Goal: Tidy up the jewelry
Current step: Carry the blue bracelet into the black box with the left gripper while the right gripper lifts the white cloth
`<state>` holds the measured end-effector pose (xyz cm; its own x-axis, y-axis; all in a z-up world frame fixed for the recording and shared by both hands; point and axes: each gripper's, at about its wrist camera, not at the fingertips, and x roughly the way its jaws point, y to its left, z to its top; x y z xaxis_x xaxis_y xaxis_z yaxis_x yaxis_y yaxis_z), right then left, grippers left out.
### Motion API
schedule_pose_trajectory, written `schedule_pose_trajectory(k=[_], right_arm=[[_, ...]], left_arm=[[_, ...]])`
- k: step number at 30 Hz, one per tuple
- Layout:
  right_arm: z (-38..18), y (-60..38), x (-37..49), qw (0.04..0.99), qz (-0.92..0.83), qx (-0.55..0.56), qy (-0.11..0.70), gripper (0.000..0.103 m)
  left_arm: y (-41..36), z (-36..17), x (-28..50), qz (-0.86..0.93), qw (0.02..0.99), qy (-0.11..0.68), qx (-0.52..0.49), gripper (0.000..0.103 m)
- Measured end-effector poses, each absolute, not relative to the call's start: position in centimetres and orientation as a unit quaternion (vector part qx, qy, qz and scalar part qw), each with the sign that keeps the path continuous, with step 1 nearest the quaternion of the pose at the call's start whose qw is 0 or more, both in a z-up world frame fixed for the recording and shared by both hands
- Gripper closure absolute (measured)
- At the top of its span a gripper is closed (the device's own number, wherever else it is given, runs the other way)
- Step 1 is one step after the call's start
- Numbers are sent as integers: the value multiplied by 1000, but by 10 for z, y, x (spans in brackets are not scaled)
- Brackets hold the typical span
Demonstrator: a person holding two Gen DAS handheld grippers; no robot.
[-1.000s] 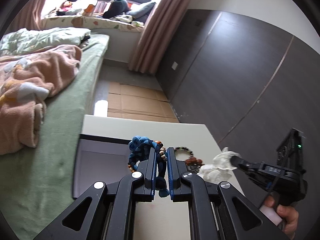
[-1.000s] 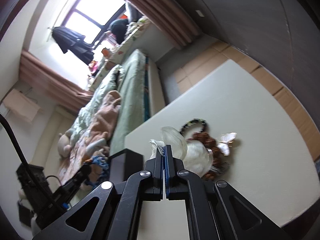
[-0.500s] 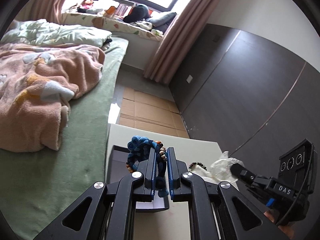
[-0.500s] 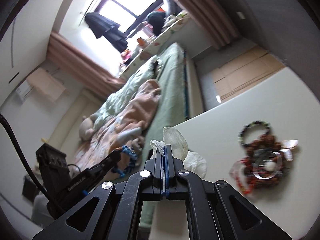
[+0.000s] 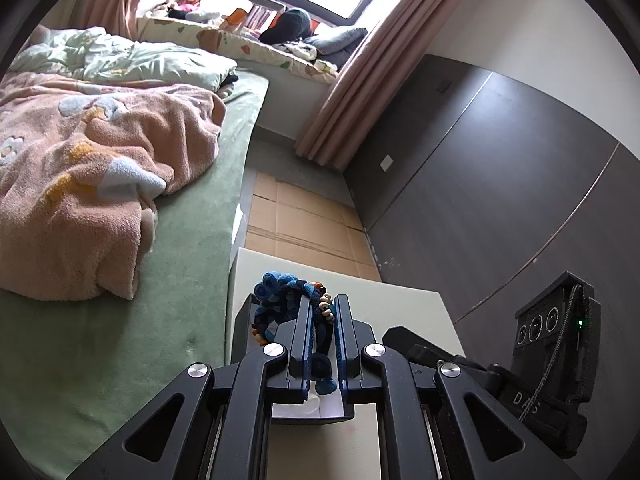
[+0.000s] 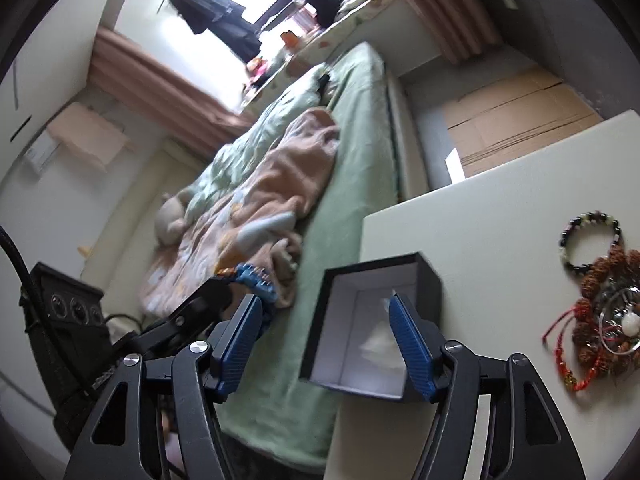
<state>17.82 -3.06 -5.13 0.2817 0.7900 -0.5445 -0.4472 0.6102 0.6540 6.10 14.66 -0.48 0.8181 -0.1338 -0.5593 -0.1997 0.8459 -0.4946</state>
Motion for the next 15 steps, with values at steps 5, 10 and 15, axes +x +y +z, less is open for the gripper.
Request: schedule_pose_trajectory(k=[5, 10, 15], right_arm=[[-49, -52, 183, 786, 374, 194, 451, 36], [-48, -70, 183, 794, 351, 192, 459, 36], [-44, -93, 177, 803, 336, 190, 455, 36]], left_arm=[[141, -9, 68, 13, 908, 320, -271, 93], [133, -15, 75, 24, 906, 338, -254, 93], [126, -25, 81, 36, 901, 360, -241, 93]])
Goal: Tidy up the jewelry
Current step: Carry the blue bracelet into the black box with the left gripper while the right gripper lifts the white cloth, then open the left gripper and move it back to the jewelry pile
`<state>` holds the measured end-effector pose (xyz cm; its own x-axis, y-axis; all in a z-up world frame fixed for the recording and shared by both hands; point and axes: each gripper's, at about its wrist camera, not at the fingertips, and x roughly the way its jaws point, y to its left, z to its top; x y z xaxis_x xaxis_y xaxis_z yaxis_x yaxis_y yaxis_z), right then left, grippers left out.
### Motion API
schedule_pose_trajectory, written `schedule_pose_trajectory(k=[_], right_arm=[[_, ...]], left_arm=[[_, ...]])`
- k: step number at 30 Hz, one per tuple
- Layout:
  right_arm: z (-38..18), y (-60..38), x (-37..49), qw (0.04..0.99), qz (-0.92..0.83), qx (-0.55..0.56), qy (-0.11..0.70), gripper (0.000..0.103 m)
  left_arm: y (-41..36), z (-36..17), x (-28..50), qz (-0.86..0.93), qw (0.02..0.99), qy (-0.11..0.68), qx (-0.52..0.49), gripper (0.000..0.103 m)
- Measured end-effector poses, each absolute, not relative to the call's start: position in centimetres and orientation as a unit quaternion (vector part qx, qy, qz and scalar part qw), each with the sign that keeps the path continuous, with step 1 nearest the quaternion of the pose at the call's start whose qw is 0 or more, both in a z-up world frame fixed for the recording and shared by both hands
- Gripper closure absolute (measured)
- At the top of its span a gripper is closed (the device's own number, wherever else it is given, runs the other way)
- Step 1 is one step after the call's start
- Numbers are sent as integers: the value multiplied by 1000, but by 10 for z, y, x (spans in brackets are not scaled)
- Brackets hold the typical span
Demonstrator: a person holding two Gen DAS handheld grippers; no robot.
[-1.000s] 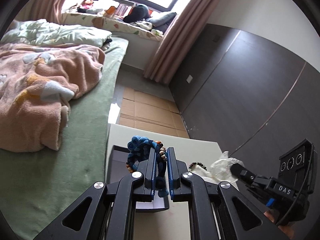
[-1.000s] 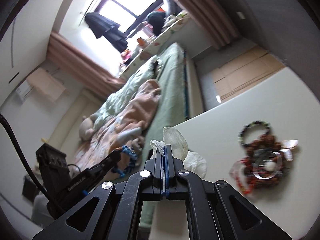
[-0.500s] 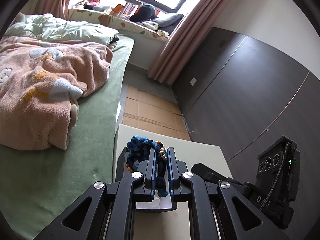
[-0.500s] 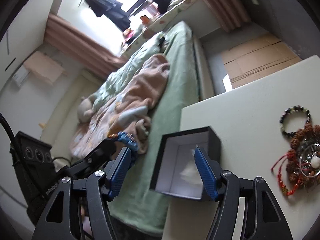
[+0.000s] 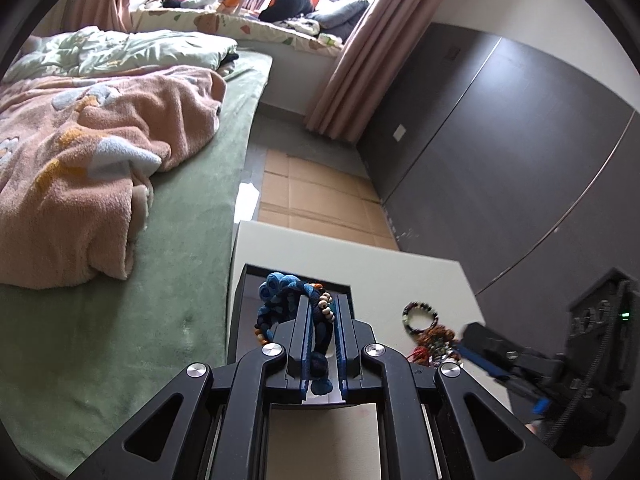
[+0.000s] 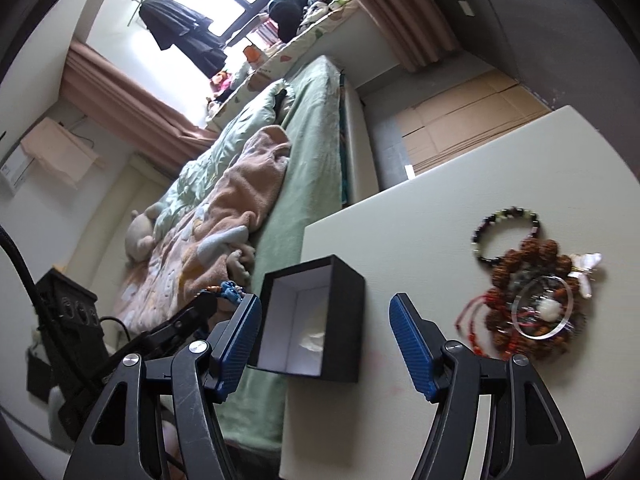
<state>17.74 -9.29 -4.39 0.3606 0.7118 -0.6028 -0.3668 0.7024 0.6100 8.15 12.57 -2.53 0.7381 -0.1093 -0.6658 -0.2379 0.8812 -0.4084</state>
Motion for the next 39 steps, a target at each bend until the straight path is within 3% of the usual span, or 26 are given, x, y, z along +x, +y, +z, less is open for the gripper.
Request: schedule_pose_trajectory(k=[4, 6, 8, 9, 19, 34, 36, 39], right_arm=[[-41, -109, 177, 808, 327, 194, 451, 36], [-40, -117, 177, 809, 323, 197, 450, 36], [-38, -128, 178, 811, 318, 205, 447, 36], [-36, -134, 179, 812, 315, 211, 444, 36], [-26, -197, 184, 831, 266, 229, 431, 36], [-65, -249, 201, 791, 194, 288, 503, 36], [-68, -253, 203, 787, 195, 298, 504, 36], [-70, -257, 202, 785, 192, 302, 505, 36]], left_arm=[[116, -41, 96, 24, 880, 411, -236, 87], [114, -47, 101, 19, 871, 430, -238, 68], [112, -51, 101, 23, 869, 430, -243, 34], [112, -50, 100, 25, 871, 424, -245, 31], [88, -38, 101, 7, 885, 401, -238, 31], [15, -47, 125, -42, 892, 413, -181, 31], [9, -50, 127, -45, 892, 415, -173, 32], [-1, -59, 136, -44, 890, 427, -154, 42]])
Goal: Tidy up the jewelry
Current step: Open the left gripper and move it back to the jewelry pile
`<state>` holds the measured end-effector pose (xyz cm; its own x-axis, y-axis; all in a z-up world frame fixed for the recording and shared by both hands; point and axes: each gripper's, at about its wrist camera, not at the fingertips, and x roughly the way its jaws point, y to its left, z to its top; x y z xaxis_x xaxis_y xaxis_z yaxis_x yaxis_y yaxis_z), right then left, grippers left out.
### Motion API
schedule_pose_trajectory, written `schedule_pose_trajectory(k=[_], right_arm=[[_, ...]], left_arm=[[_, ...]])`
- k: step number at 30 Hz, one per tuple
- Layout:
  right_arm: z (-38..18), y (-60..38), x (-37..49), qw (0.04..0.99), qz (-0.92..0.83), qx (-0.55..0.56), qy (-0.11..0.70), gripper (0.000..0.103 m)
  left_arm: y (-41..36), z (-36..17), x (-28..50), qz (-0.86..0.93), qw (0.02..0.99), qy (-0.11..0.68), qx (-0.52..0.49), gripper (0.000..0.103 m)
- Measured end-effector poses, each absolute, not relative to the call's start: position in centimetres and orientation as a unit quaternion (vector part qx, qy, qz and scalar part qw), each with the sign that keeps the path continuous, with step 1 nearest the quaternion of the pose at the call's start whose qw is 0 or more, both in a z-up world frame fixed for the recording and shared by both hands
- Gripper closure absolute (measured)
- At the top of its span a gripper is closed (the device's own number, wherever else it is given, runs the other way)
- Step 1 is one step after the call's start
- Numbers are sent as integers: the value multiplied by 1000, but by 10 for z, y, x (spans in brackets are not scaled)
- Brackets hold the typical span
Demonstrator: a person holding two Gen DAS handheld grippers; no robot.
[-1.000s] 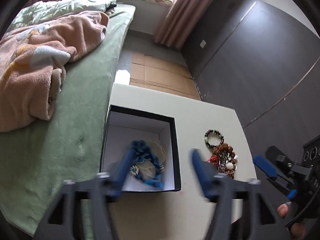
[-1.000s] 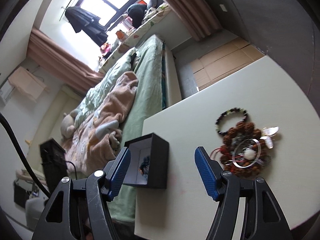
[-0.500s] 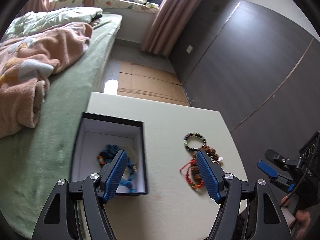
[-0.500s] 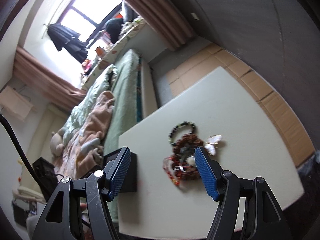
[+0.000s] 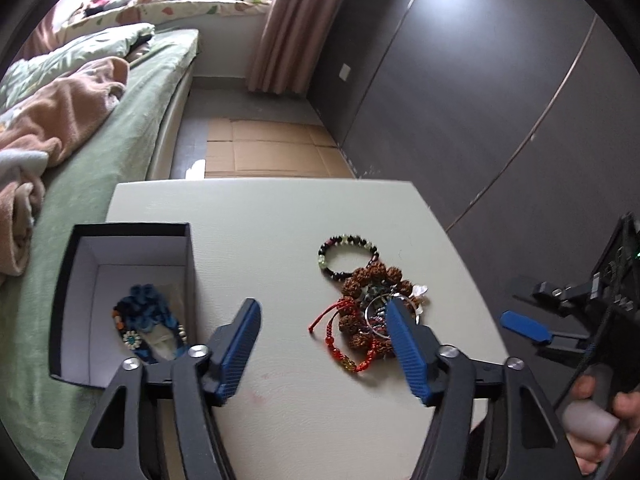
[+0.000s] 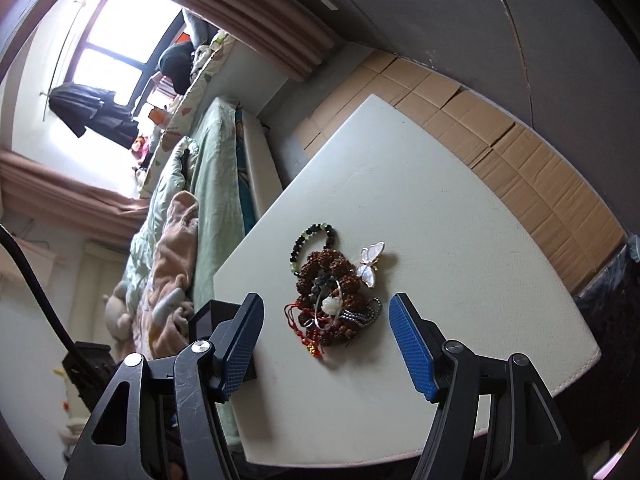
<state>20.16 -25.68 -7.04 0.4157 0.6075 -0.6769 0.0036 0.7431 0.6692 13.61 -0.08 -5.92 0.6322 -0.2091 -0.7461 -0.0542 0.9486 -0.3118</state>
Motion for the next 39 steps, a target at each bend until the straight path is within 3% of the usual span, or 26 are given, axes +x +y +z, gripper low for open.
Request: schedule_pose_trajectory(k=[7, 28, 29, 34, 39], right_arm=[[-72, -261, 204, 780, 194, 310, 508, 36], [-82, -245, 214, 773, 192, 291, 530, 36], [-82, -243, 213, 773, 193, 290, 530, 36], [-85, -234, 213, 772, 193, 281, 537, 36], [-86, -236, 212, 772, 192, 275, 540, 36]], left_arm=[[-25, -90, 159, -48, 877, 469, -95, 56], [-37, -120, 175, -20, 871, 489, -33, 58], [-38, -121, 176, -21, 872, 488, -31, 68], [-44, -124, 178, -27, 869, 494, -13, 96], [-38, -117, 176, -33, 870, 490, -41, 96]])
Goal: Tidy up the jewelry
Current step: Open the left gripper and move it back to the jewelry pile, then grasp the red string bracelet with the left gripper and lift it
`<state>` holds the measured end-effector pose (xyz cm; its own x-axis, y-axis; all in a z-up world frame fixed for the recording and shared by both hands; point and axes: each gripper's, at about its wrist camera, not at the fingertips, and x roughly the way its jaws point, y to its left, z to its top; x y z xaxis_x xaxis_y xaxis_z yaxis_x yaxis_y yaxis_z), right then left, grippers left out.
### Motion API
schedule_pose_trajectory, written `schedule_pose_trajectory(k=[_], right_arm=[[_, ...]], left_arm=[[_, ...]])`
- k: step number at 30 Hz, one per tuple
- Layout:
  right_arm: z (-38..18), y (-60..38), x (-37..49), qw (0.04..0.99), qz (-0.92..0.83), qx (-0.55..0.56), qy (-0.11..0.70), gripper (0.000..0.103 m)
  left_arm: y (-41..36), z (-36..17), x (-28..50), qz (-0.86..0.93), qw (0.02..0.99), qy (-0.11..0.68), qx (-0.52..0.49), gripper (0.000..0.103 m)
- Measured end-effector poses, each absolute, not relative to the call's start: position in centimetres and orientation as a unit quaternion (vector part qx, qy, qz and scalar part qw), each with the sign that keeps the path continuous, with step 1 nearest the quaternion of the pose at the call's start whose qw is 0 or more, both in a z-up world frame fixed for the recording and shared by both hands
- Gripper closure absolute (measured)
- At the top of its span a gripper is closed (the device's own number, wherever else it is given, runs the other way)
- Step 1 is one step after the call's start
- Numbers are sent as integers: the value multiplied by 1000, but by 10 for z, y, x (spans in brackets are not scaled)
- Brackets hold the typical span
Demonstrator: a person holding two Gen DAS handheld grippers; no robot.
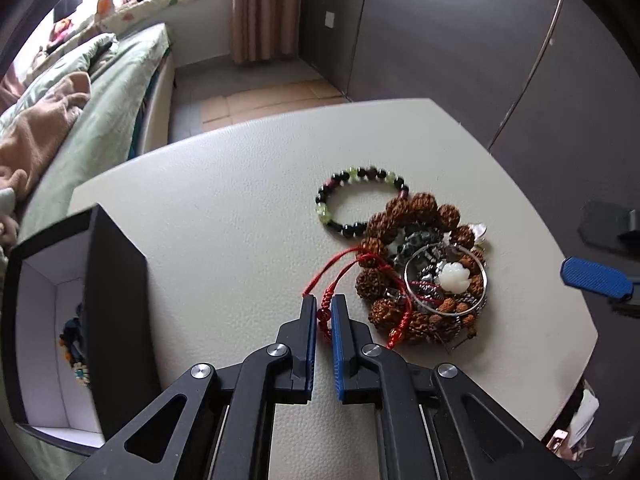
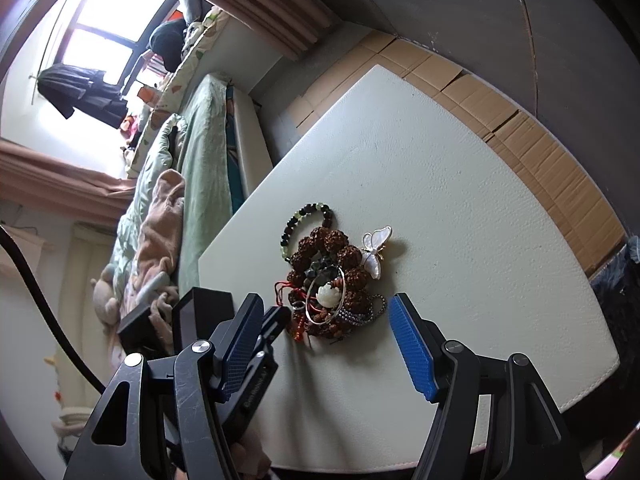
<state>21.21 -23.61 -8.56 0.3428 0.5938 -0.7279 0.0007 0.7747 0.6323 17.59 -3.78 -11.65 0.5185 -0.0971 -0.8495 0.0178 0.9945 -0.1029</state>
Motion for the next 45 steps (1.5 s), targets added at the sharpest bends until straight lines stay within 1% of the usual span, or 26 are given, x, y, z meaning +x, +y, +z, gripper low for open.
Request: schedule_pose_trajectory(k=[5, 7, 17, 22, 25, 28, 30, 32, 35, 45], right_arm=[[-88, -241, 215, 768, 189, 286, 541, 36], [-92, -240, 216, 765, 188, 288, 545, 38], [-113, -217, 225, 752, 184, 276, 570, 63], [-123, -206, 231, 745, 180, 268, 583, 71], [-126, -203, 231, 749, 172, 255, 587, 71], [-126, -201, 230, 755, 164, 241, 587, 76], [-125, -199, 229, 759, 161, 228, 588, 77], [-126, -199, 229, 763, 156, 216, 589, 87], [-124, -203, 227, 769, 152, 215, 583, 90], [-101, -213, 217, 788, 180, 221, 545, 91]], left_arm=[[-31, -97, 169, -42, 880, 468, -67, 96], [-26, -91, 166, -48, 882, 461, -83, 96], [-6, -60, 149, -60, 897, 420, -126, 96], [5, -52, 143, -63, 899, 409, -140, 96], [10, -48, 139, -65, 901, 404, -147, 96], [15, -44, 134, -65, 903, 398, -150, 96], [18, -41, 132, -63, 904, 395, -151, 96], [21, -39, 129, -61, 905, 393, -152, 96], [24, -37, 125, -58, 906, 389, -155, 96], [41, -27, 111, -44, 912, 373, -167, 96]])
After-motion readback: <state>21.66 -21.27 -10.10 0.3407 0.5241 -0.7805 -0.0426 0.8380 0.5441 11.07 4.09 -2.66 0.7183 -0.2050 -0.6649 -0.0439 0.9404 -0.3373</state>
